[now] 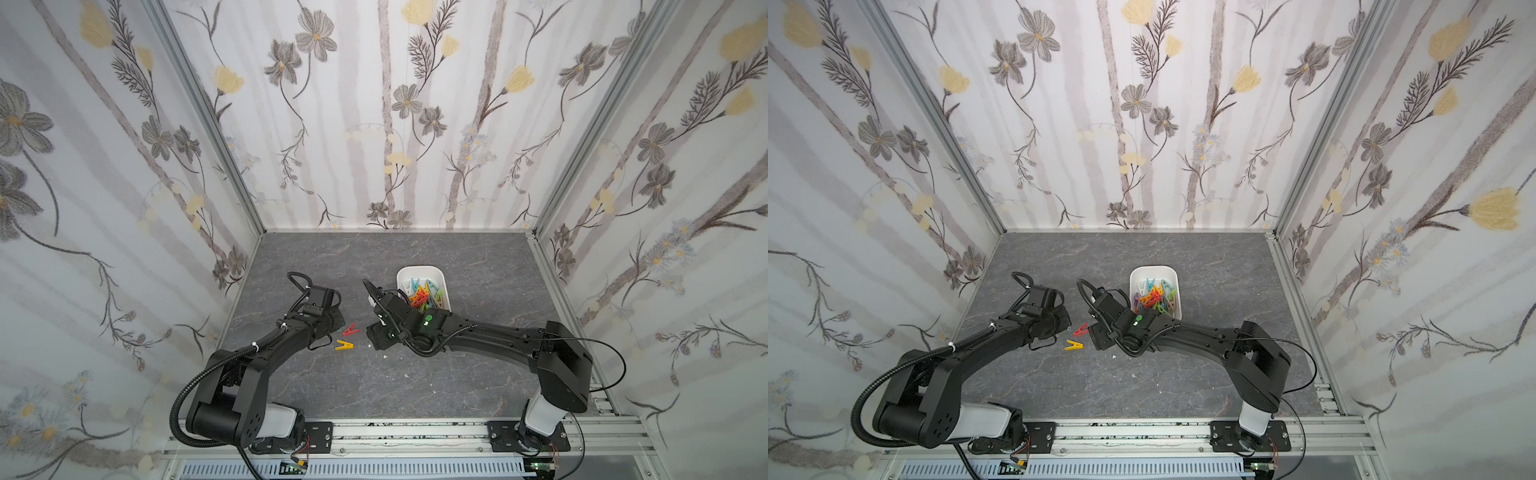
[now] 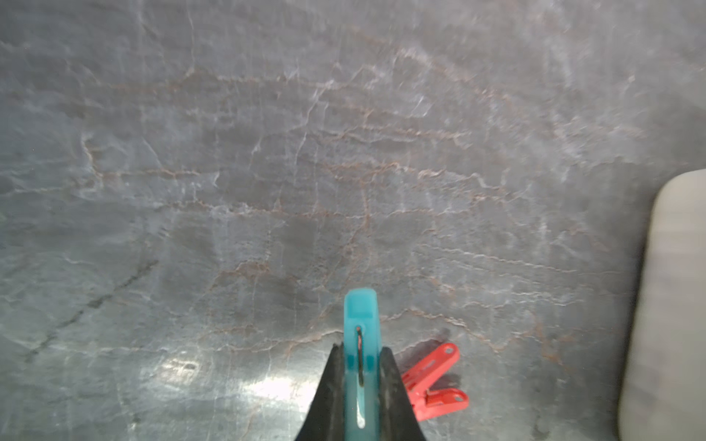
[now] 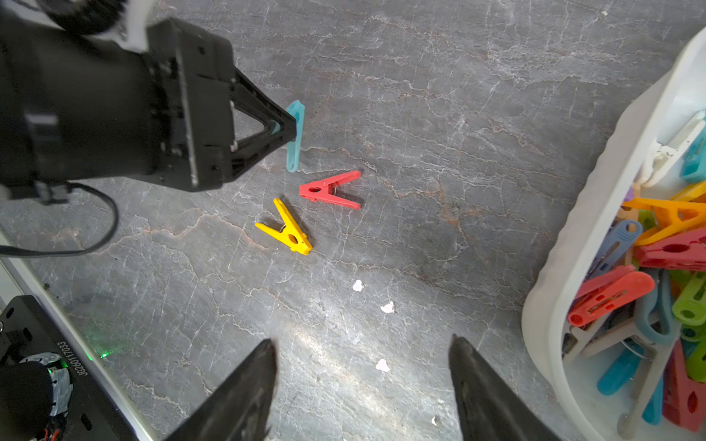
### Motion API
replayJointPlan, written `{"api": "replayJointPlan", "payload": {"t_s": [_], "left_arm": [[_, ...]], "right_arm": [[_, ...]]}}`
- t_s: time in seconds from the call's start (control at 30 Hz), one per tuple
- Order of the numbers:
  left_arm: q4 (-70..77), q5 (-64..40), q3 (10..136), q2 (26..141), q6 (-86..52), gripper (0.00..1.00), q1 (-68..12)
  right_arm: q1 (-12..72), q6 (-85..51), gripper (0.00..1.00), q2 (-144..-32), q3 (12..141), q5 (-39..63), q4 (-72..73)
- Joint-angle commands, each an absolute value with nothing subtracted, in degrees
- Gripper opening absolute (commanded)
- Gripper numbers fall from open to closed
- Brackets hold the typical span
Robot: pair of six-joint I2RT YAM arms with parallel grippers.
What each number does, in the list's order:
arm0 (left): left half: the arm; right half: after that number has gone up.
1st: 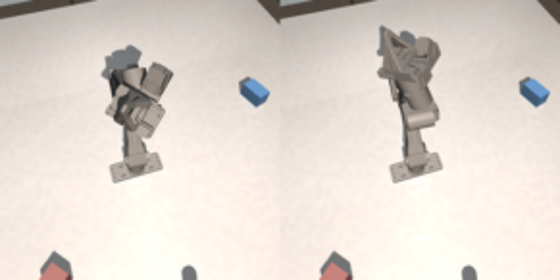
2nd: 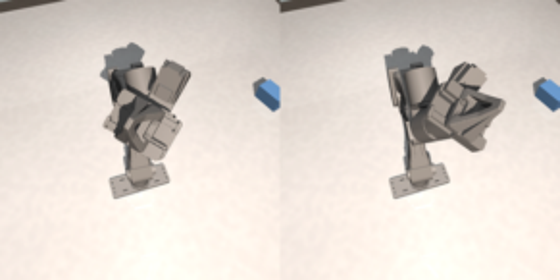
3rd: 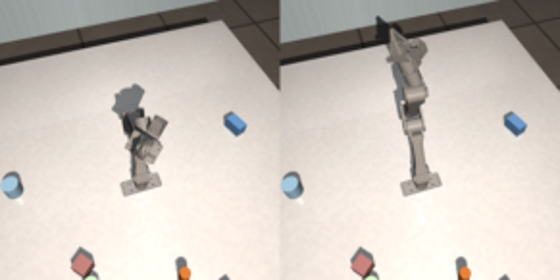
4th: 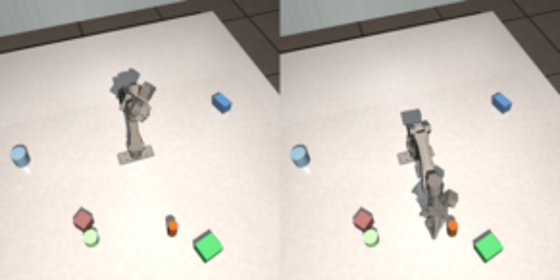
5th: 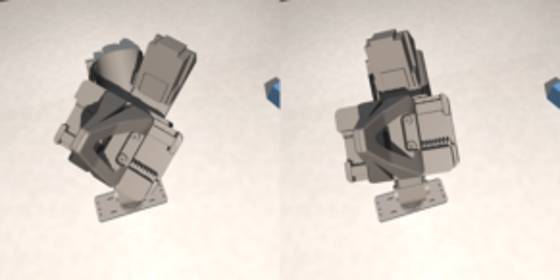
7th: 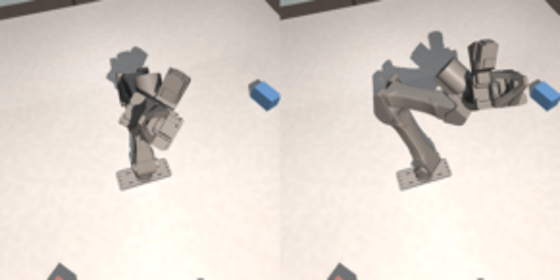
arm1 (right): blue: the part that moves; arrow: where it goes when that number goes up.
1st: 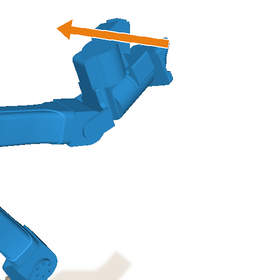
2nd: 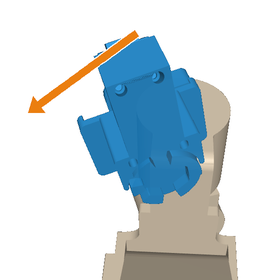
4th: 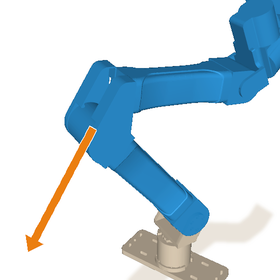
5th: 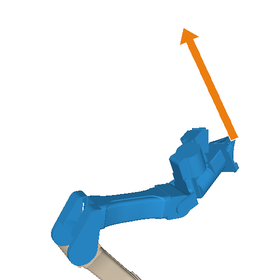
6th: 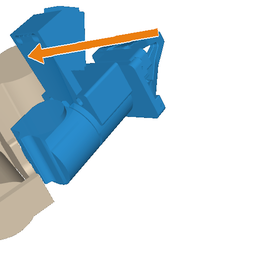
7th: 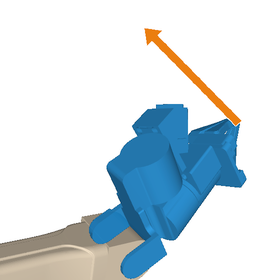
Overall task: Put the clothespins into the storage box
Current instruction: Pick up the clothespin from the center of the board, then place the clothespin in the storage box.
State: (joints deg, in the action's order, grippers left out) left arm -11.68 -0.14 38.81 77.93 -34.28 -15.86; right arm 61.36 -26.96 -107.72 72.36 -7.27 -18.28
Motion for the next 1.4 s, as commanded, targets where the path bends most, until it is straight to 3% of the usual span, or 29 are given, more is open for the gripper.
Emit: {"api": "replayJointPlan", "payload": {"t_s": [0.0,0.27,0.57,1.0,1.07,1.2,1.37], "left_arm": [[-14.9,0.6,41.5,75.3,-35.1,0.10,-17.1],[-14.8,0.1,54.3,78.2,-37.8,0.10,-29.5],[-10.7,-3.1,68.7,95.1,-37.1,0.11,-40.8],[-10.5,-1.3,81.6,111.6,-30.1,0.12,-41.9],[-11.0,-0.4,82.6,112.1,-29.1,0.14,-41.8],[-11.6,2.1,81.7,110.0,-27.8,0.33,-41.3],[-12.3,3.9,75.0,102.5,-27.5,0.38,-40.3]], "right_arm": [[60.4,-28.6,0.72,-106.0,71.5,-7.0,-17.6],[52.7,-31.7,0.72,-98.3,65.9,-8.7,-18.5],[39.9,-31.3,0.72,-90.9,58.0,-11.3,-19.9],[35.7,-31.2,0.72,-91.0,56.0,-9.3,-16.7],[35.9,-31.3,0.72,-91.0,55.7,-9.4,-16.6],[36.5,-31.5,0.72,-91.1,55.0,-8.9,-16.1],[39.9,-31.5,0.71,-93.8,55.9,-9.5,-16.4]]}}
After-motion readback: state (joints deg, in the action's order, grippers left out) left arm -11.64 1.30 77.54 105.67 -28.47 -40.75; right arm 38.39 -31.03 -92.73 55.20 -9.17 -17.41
